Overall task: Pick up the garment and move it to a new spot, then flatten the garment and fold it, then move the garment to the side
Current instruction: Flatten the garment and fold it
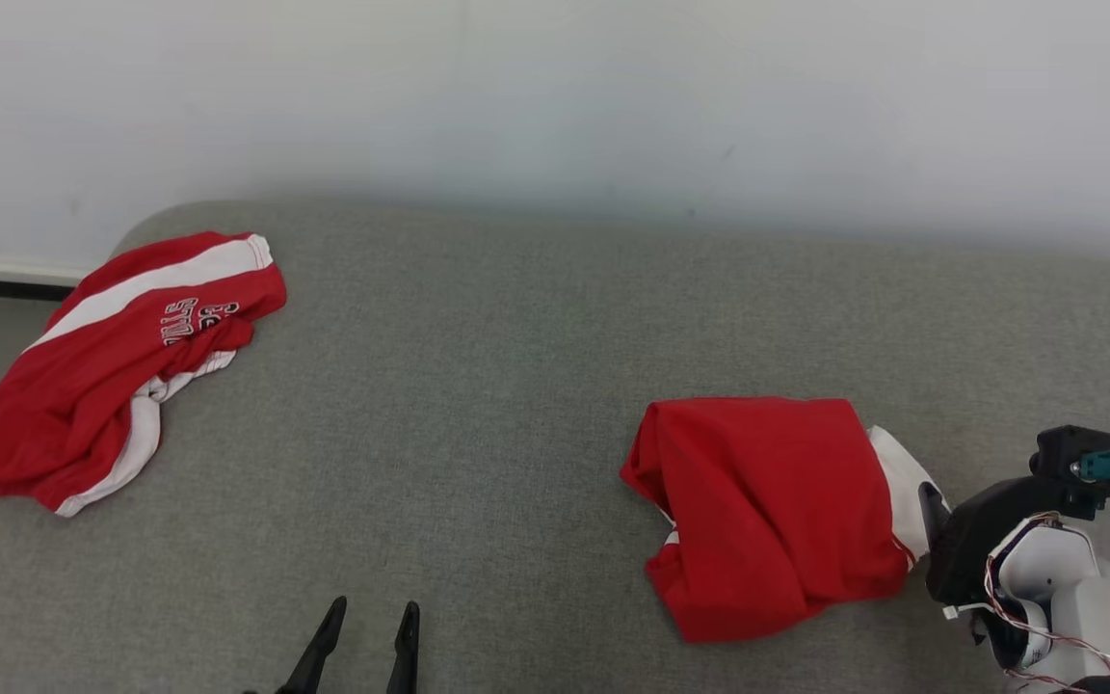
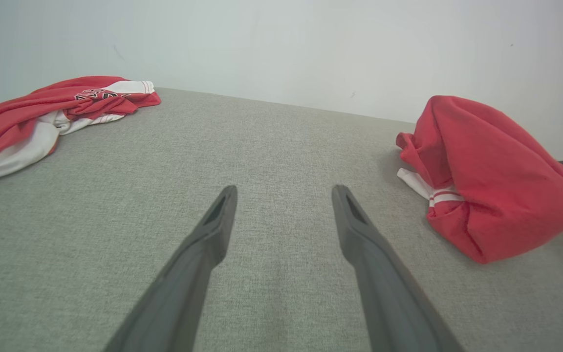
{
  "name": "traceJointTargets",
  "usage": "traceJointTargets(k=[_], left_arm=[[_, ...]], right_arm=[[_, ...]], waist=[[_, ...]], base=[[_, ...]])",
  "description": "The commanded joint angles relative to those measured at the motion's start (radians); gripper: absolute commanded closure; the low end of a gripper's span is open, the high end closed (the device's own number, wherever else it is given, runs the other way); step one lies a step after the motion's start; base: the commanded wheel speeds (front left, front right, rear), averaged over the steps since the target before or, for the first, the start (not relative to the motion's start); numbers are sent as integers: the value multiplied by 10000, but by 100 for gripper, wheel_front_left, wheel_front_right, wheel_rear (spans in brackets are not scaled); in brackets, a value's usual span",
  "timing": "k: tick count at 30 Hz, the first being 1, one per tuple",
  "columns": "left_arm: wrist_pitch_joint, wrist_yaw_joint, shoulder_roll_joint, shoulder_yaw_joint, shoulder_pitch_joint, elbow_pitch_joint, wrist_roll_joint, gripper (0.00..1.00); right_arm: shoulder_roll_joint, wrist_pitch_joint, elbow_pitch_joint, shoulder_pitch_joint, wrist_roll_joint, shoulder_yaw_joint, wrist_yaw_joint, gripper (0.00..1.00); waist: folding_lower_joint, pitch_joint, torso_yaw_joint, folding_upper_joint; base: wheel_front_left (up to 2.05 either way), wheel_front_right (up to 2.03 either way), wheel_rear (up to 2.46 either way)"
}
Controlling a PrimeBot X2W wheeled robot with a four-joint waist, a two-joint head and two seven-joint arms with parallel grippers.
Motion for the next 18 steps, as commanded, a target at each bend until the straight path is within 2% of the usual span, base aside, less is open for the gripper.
traceJointTargets(k=[1,5,11,12,13,14,18], left_arm=[[-32,18,34,-81,-275,-88,-45,0],[-32,17,12,-187,-571,-149,-62,0],[-33,18,-23,-225,-793,-188,-99,0],[-33,17,-34,-201,-797,-197,-98,0],[-33,17,-43,-191,-787,-196,-98,0],[-33,18,-48,-172,-764,-184,-93,0],[-33,17,-59,-91,-641,-115,-52,0]], right_arm=[[-18,18,306,-285,-415,-278,-19,0],[-37,232,848,-591,-951,-666,-19,0],[-2,547,1430,-658,-1147,-668,-17,0],[32,667,1549,-626,-1108,-592,-2,54],[59,726,1606,-616,-1101,-494,6,95],[75,778,1651,-583,-1128,-386,9,100],[-151,463,1238,-626,-1066,-83,6,100]], waist=[[-1,663,561,-2],[-1,1080,859,-2],[-1,1297,1043,-2],[-1,1297,1044,-2],[-1,1291,1040,-2],[-1,1262,1028,-2],[-1,1052,991,-2]], base=[[0,0,0],[0,0,0],[0,0,0],[0,0,0],[0,0,0],[0,0,0],[0,0,0]])
